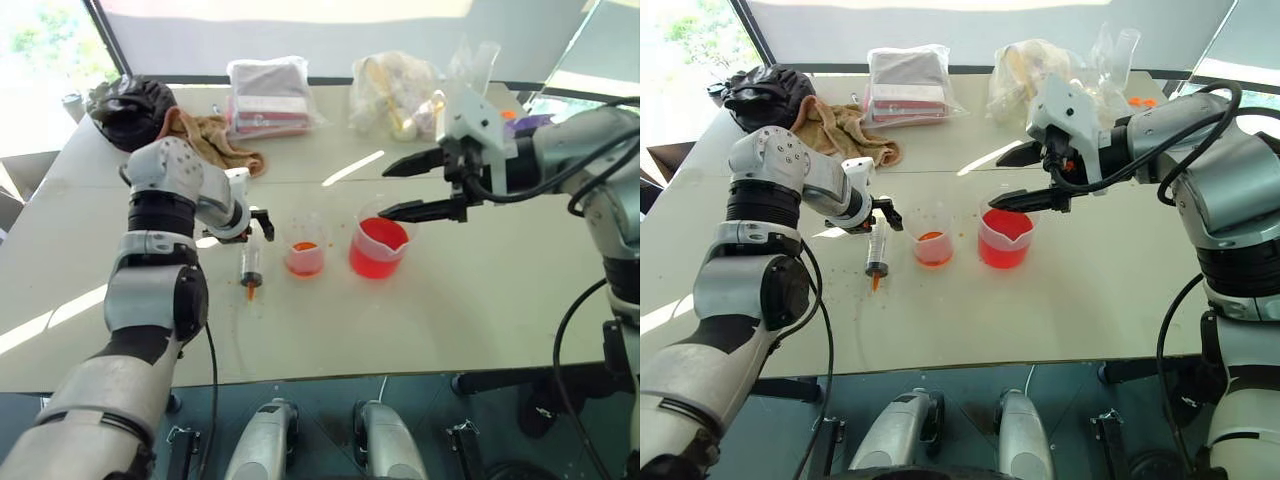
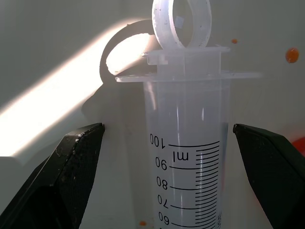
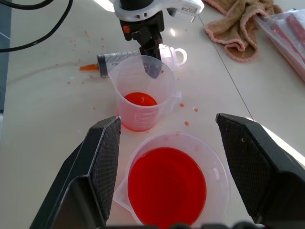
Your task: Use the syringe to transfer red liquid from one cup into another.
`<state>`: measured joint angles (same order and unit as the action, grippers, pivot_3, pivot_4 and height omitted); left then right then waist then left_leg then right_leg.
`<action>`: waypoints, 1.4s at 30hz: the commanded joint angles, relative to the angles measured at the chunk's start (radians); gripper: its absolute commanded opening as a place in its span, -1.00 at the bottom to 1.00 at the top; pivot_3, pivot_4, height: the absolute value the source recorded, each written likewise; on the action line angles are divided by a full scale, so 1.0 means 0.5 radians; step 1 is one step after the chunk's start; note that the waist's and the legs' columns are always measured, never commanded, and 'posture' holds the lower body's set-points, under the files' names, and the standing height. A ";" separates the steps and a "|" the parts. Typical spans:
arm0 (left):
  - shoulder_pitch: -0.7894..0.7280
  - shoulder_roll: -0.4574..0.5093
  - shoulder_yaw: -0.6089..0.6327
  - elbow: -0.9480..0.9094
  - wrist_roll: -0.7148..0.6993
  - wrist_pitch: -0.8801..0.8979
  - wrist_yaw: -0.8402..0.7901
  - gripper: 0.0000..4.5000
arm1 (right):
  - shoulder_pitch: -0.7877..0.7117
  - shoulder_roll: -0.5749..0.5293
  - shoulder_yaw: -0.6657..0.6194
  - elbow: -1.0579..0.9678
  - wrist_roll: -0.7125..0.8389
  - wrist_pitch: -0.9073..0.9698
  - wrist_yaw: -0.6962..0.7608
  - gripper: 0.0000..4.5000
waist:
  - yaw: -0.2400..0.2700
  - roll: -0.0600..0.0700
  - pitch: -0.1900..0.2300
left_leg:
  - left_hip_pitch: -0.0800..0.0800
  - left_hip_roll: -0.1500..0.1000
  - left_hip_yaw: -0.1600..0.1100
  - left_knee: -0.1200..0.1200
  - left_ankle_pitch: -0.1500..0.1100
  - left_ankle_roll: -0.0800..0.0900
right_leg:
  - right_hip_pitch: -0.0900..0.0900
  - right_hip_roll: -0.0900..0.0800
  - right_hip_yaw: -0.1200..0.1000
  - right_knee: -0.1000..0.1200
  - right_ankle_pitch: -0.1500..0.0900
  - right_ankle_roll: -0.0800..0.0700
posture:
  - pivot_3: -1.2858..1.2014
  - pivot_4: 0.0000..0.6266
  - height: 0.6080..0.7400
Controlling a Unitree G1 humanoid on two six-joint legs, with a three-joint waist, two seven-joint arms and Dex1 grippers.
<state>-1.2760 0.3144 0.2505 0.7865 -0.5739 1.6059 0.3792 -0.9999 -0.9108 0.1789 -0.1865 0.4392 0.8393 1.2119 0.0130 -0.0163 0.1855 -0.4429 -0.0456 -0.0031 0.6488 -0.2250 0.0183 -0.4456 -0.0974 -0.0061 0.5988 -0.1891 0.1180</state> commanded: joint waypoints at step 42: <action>-0.060 -0.566 -0.422 -0.782 0.174 -1.957 -1.840 -0.34 | 0.711 -0.297 -1.165 -0.559 0.321 0.490 -0.708 0.47 | 0.048 0.000 0.000 | 0.000 0.002 0.008 0.004 0.000 0.007 | 0.004 -0.001 0.004 -0.005 0.003 -0.001 | 0.03 -0.52 1.00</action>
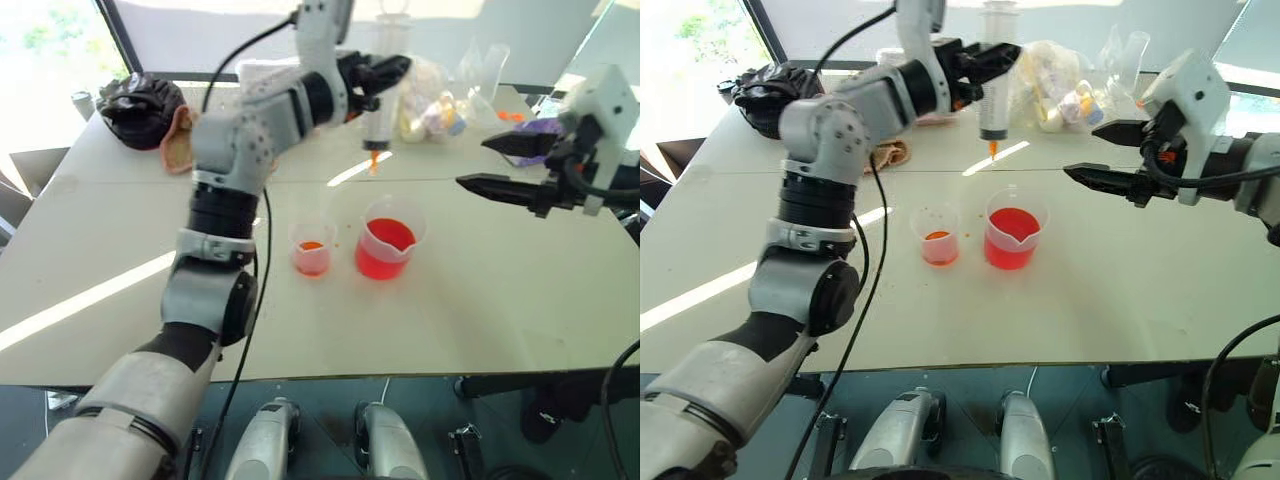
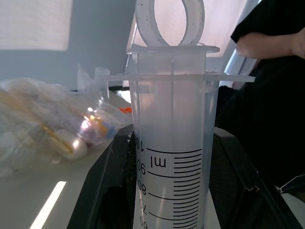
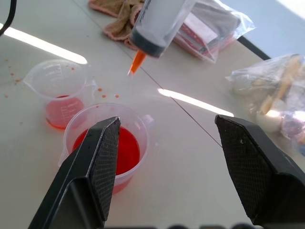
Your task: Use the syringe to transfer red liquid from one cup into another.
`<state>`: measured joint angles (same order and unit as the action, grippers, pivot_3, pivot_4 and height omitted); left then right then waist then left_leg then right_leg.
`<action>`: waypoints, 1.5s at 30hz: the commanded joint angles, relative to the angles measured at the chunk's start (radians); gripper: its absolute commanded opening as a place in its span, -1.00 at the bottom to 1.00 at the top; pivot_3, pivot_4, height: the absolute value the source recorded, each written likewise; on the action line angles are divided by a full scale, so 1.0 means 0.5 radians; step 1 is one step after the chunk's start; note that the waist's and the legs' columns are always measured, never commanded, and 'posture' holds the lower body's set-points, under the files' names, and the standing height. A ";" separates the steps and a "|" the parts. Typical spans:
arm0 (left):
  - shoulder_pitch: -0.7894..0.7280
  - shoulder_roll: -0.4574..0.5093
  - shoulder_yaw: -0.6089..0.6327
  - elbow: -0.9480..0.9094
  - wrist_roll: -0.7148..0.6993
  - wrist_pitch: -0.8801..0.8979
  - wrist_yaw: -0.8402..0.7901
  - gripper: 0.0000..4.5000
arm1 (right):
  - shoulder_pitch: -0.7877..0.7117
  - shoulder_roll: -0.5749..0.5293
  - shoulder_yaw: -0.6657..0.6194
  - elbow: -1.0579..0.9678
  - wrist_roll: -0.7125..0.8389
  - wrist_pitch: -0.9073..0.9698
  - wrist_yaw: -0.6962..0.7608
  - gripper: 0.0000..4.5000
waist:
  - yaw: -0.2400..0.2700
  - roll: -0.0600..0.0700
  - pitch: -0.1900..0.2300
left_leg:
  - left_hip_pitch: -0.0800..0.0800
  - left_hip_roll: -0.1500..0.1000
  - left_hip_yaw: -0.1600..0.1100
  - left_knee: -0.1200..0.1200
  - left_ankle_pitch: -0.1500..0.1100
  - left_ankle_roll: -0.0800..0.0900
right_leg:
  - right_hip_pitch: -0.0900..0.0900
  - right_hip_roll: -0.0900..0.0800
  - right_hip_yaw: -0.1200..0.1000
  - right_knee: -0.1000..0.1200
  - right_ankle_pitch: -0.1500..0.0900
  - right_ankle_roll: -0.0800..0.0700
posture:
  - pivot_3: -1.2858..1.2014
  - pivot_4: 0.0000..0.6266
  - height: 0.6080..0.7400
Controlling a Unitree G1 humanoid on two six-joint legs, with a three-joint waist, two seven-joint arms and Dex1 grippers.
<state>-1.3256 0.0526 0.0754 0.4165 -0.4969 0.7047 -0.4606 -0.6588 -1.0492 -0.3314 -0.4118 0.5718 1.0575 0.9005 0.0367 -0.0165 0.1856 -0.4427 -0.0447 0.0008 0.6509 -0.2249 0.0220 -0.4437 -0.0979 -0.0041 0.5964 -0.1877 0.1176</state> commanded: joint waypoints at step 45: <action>0.913 -0.158 -0.597 -0.371 0.469 -0.767 -0.536 -0.34 | -0.225 0.733 -0.086 0.007 0.574 0.528 -1.124 -0.99 | 0.001 0.005 -0.003 | -0.003 0.005 0.001 0.026 -0.007 0.013 | 0.008 0.004 0.000 0.003 0.001 -0.004 | 0.03 -0.52 1.00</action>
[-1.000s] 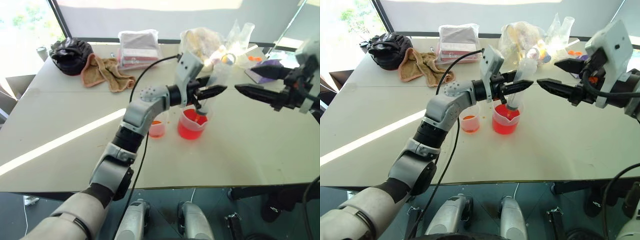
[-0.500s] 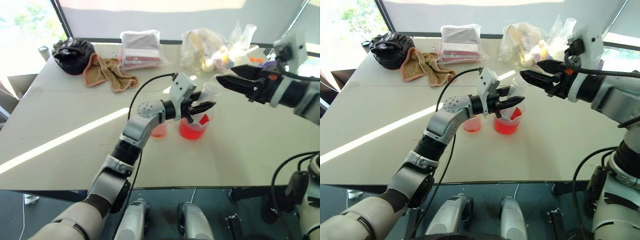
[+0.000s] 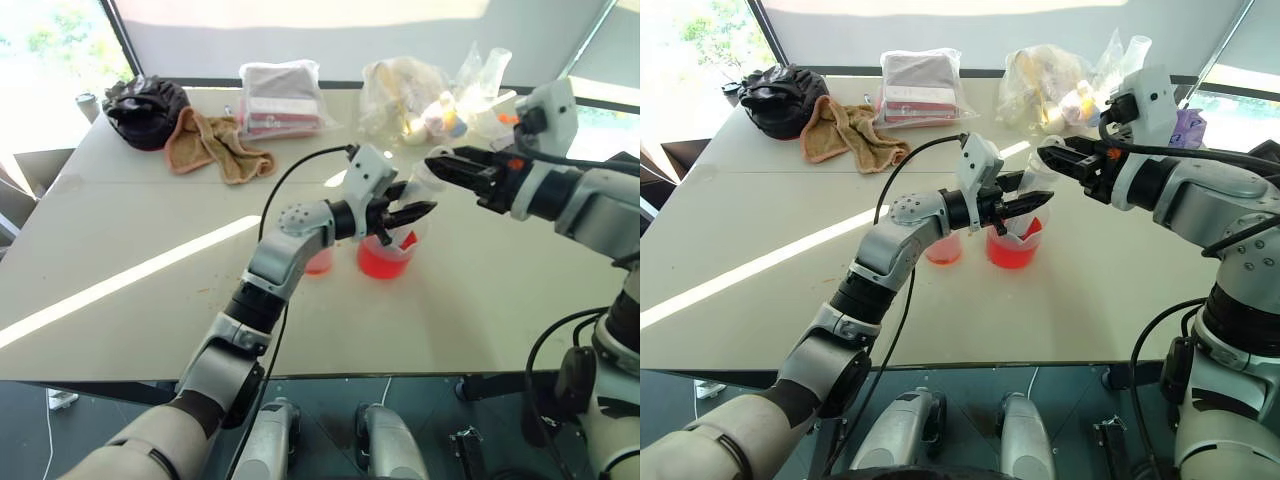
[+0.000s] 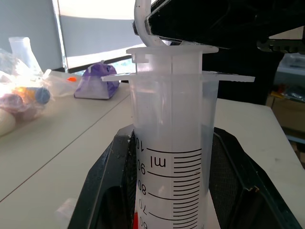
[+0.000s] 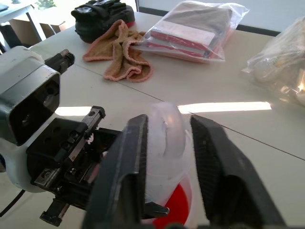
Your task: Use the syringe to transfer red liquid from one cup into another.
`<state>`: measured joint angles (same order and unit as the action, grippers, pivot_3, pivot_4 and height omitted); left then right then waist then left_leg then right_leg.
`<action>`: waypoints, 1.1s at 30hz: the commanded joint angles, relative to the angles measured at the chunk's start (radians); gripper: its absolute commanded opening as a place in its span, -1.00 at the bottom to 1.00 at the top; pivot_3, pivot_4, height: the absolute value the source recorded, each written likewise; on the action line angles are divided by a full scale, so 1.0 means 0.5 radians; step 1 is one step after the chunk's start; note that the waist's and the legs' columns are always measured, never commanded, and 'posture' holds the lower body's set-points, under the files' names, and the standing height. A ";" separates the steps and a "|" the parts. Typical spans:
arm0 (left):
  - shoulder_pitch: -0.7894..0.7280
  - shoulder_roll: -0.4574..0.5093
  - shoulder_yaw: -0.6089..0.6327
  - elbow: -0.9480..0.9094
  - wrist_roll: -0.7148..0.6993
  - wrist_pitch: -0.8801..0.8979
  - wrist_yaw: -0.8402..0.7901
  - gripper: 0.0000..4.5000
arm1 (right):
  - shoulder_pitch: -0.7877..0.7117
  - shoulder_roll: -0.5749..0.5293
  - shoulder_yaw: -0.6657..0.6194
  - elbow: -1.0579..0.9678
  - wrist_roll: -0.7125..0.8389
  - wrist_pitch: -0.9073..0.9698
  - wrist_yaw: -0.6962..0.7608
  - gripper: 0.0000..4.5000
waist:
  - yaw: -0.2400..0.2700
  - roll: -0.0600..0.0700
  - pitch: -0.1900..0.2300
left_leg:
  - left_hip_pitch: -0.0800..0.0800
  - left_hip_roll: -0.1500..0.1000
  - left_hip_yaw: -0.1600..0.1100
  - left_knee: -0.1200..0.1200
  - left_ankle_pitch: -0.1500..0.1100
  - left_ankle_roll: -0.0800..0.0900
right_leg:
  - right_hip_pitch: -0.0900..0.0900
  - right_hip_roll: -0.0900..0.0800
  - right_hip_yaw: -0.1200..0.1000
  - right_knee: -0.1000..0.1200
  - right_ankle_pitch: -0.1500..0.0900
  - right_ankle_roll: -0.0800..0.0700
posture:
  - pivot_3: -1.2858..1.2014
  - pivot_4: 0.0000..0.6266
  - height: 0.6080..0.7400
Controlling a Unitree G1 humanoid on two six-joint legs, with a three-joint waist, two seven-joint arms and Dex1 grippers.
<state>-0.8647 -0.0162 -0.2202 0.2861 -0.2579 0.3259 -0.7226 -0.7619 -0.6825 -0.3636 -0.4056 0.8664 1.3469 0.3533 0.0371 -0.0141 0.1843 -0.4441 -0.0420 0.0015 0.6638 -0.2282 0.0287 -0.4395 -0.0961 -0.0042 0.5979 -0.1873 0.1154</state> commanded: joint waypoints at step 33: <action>0.140 -0.014 -0.071 -0.092 0.056 0.010 -0.030 -0.34 | -0.431 -0.142 -0.144 0.245 0.254 -0.167 -0.008 -0.99 | 0.002 0.000 0.000 | 0.000 0.000 0.000 0.000 0.000 0.001 | 0.000 -0.001 0.000 0.000 -0.001 -0.001 | 0.03 -0.52 1.00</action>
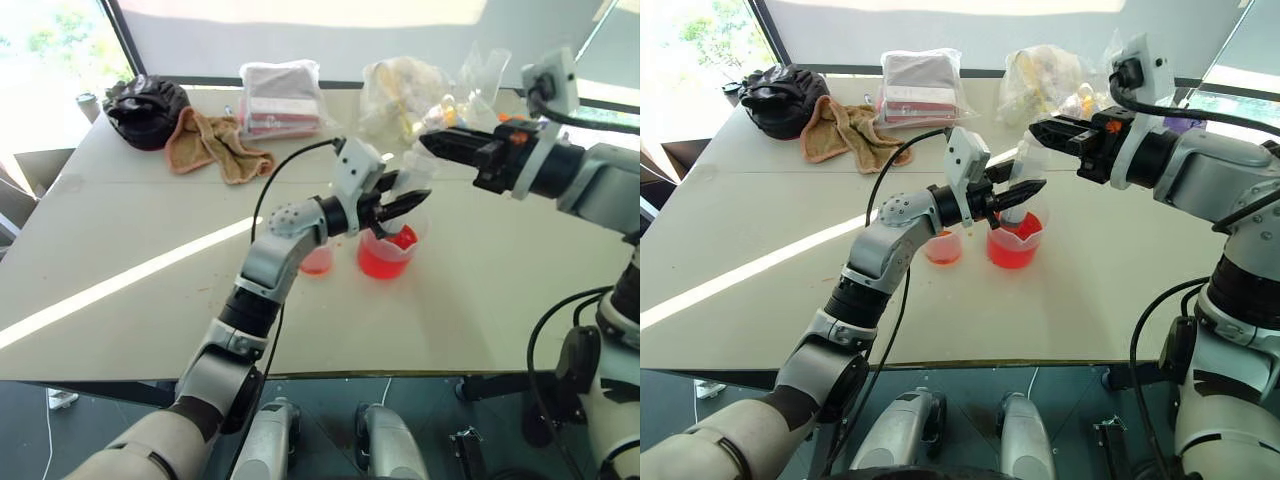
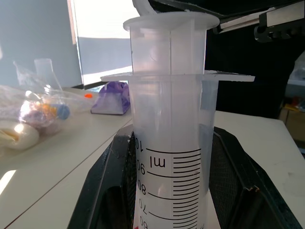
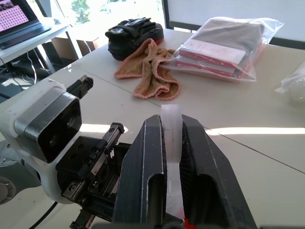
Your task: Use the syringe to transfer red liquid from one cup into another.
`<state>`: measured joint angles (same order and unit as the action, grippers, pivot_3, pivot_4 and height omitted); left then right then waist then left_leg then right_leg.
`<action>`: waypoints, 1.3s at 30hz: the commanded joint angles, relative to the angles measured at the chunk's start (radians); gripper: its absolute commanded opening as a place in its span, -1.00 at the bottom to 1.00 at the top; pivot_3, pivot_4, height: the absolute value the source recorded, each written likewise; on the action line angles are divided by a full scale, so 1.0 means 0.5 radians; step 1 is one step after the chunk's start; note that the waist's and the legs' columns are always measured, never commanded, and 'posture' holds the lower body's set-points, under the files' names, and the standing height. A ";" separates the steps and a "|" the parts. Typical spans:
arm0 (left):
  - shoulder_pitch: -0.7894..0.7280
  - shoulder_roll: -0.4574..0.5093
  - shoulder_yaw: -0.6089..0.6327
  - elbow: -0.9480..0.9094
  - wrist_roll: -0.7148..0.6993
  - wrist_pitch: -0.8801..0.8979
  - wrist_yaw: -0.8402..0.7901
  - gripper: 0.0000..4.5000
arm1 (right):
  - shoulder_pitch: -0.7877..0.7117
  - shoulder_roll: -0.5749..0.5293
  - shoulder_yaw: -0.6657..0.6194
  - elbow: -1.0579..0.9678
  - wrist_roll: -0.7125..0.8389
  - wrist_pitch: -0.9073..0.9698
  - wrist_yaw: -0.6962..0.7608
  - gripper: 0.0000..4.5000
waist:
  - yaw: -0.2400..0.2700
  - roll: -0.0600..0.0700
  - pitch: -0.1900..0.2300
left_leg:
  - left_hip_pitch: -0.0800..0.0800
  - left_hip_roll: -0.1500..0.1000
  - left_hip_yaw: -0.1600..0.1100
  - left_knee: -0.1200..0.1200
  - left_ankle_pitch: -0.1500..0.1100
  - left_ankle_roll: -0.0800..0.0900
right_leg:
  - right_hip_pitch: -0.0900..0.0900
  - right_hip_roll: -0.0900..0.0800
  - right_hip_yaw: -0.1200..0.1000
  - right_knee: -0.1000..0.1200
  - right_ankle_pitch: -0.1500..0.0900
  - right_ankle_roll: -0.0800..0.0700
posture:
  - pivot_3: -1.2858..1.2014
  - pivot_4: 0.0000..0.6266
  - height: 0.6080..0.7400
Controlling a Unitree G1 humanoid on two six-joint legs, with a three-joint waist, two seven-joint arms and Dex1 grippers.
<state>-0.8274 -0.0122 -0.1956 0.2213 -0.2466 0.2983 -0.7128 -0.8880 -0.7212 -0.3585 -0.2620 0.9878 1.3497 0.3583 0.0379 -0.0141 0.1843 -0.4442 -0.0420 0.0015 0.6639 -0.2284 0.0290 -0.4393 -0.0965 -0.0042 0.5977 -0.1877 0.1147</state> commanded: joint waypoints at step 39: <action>-0.211 -0.087 0.279 -0.124 -0.292 0.221 0.115 -0.34 | -0.001 -0.131 -0.246 0.022 0.118 -0.243 -0.065 0.41 | 0.000 0.001 0.000 | 0.000 0.000 0.000 0.000 -0.001 0.001 | 0.000 0.000 0.000 -0.001 0.000 0.000 | 0.03 -0.52 1.00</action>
<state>-0.9239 -0.0504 -0.0624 0.2109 -0.3646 0.4011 -0.6504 -0.8558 -0.7742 -0.4530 -0.2373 1.0275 1.2577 0.3285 0.0380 -0.0138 0.1842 -0.4444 -0.0420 0.0016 0.6639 -0.2287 0.0297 -0.4392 -0.0965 -0.0044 0.5974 -0.1879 0.1145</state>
